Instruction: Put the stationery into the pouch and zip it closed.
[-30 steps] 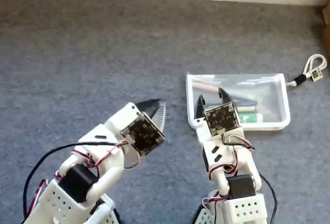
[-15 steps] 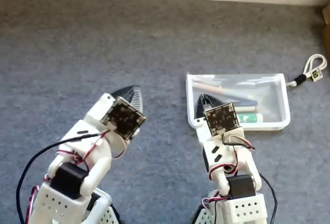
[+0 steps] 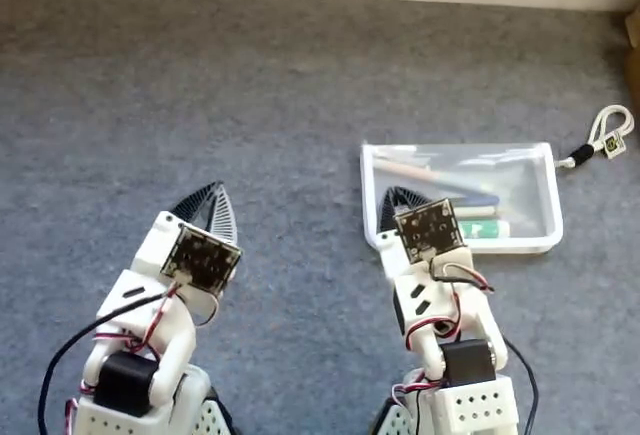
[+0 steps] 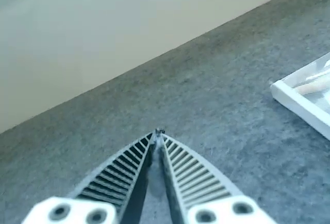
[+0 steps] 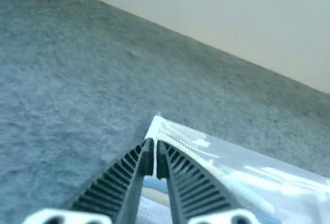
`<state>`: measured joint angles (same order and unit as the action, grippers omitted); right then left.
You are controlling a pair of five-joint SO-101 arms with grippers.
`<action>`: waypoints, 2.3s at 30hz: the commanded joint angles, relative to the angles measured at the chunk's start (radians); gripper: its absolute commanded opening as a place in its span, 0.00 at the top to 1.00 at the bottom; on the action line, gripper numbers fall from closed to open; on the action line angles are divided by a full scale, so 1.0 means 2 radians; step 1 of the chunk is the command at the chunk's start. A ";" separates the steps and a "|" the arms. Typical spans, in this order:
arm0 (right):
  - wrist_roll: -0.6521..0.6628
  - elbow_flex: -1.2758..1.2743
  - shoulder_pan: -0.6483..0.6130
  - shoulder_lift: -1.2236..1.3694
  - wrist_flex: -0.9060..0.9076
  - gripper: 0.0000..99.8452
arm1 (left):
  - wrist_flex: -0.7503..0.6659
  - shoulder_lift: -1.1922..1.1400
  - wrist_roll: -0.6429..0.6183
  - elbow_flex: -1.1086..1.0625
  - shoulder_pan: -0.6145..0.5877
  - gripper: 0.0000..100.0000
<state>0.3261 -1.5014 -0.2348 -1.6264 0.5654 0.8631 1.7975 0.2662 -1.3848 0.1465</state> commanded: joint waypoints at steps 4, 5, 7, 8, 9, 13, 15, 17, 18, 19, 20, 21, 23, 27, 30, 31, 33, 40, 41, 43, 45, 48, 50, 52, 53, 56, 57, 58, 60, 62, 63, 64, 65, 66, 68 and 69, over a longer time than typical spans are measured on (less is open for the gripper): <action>0.002 -0.009 0.003 -0.001 0.042 0.99 | 0.000 0.012 -0.002 -0.089 -0.052 0.99; 0.002 -0.018 0.003 -0.001 0.042 0.99 | 0.000 0.012 -0.002 -0.101 -0.058 0.99; 0.002 -0.040 0.003 -0.001 0.042 0.99 | 0.000 0.012 -0.002 -0.123 -0.069 0.99; 0.002 -0.054 0.003 -0.001 0.042 0.99 | 0.000 0.012 -0.002 -0.134 -0.074 0.99; 0.002 -0.067 0.002 -0.001 0.042 0.99 | 0.000 0.012 -0.002 -0.145 -0.078 0.99; 0.002 -0.108 0.002 -0.001 0.042 0.99 | 0.004 0.012 -0.004 -0.155 -0.095 0.99; 0.002 -0.122 0.001 -0.001 0.042 0.99 | 0.004 0.012 -0.003 -0.155 -0.109 0.99; 0.002 -0.140 0.001 -0.001 0.042 0.99 | 0.004 0.012 -0.003 -0.155 -0.118 0.99; 0.002 -0.147 0.001 0.000 0.045 0.99 | 0.008 0.012 -0.003 -0.155 -0.122 0.99; 0.002 -0.152 0.003 0.000 0.052 0.99 | 0.018 0.012 -0.003 -0.155 -0.126 0.99; 0.002 -0.155 0.003 0.000 0.059 0.99 | 0.036 0.012 -0.003 -0.155 -0.131 0.99; 0.002 -0.155 0.003 0.000 0.065 0.99 | 0.058 0.012 -0.003 -0.155 -0.134 0.99; -0.004 -0.154 0.003 0.000 0.086 0.99 | 0.110 0.012 -0.003 -0.155 -0.135 0.99; -0.097 -0.154 0.003 0.000 0.136 0.99 | 0.213 0.012 -0.003 -0.155 -0.136 0.99; -0.150 -0.155 0.003 0.000 0.175 0.99 | 0.242 0.012 -0.002 -0.155 -0.136 0.99; -0.157 -0.155 0.003 0.000 0.184 0.99 | 0.242 0.012 -0.002 -0.155 -0.136 0.99; -0.155 -0.155 0.004 0.000 0.188 0.99 | 0.242 0.012 -0.002 -0.155 -0.136 0.99; -0.155 -0.155 0.004 0.000 0.188 0.99 | 0.242 0.012 -0.002 -0.155 -0.135 0.99; -0.155 -0.155 0.004 0.000 0.188 0.99 | 0.242 0.012 -0.002 -0.155 -0.135 0.99; -0.155 -0.155 0.004 0.000 0.188 0.99 | 0.242 0.012 -0.002 -0.155 -0.135 0.99; -0.155 -0.155 0.004 0.000 0.188 0.99 | 0.242 0.012 -0.002 -0.155 -0.135 0.99; -0.155 -0.155 0.004 0.000 0.188 0.99 | 0.242 0.012 -0.002 -0.155 -0.135 0.99; -0.155 -0.155 0.004 0.000 0.188 0.99 | 0.242 0.012 -0.002 -0.155 -0.135 0.99; -0.155 -0.155 0.004 0.000 0.188 0.99 | 0.242 0.012 -0.002 -0.155 -0.135 0.99; -0.155 -0.155 0.004 0.000 0.188 0.99 | 0.242 0.012 -0.002 -0.155 -0.135 0.99; -0.155 -0.155 0.004 0.000 0.188 0.99 | 0.242 0.012 -0.002 -0.155 -0.135 0.99; -0.155 -0.155 0.004 0.000 0.188 0.99 | 0.242 0.012 -0.002 -0.155 -0.135 0.99; -0.155 -0.155 0.004 0.000 0.188 0.99 | 0.242 0.012 -0.002 -0.155 -0.135 0.99; -0.155 -0.155 0.004 0.000 0.188 0.99 | 0.242 0.012 -0.002 -0.155 -0.135 0.99; -0.155 -0.155 0.004 0.000 0.188 0.99 | 0.242 0.012 -0.002 -0.155 -0.135 0.99; -0.155 -0.155 0.004 0.000 0.188 0.99 | 0.242 0.012 -0.002 -0.155 -0.135 0.99; -0.155 -0.155 0.004 0.000 0.188 0.99 | 0.242 0.012 -0.002 -0.155 -0.135 0.99; -0.155 -0.155 0.004 0.000 0.188 0.99 | 0.242 0.012 -0.002 -0.155 -0.135 0.99; -0.155 -0.155 0.004 0.000 0.188 0.99 | 0.242 0.012 -0.002 -0.155 -0.135 0.99; -0.155 -0.155 0.004 0.000 0.188 0.99 | 0.242 0.012 -0.002 -0.155 -0.135 0.99; -0.155 -0.155 0.004 0.000 0.188 0.99 | 0.242 0.012 -0.002 -0.155 -0.135 0.99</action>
<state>0.0269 -1.6763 -0.2332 -1.6264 0.9367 1.3433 1.8082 0.2662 -1.6732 -0.1082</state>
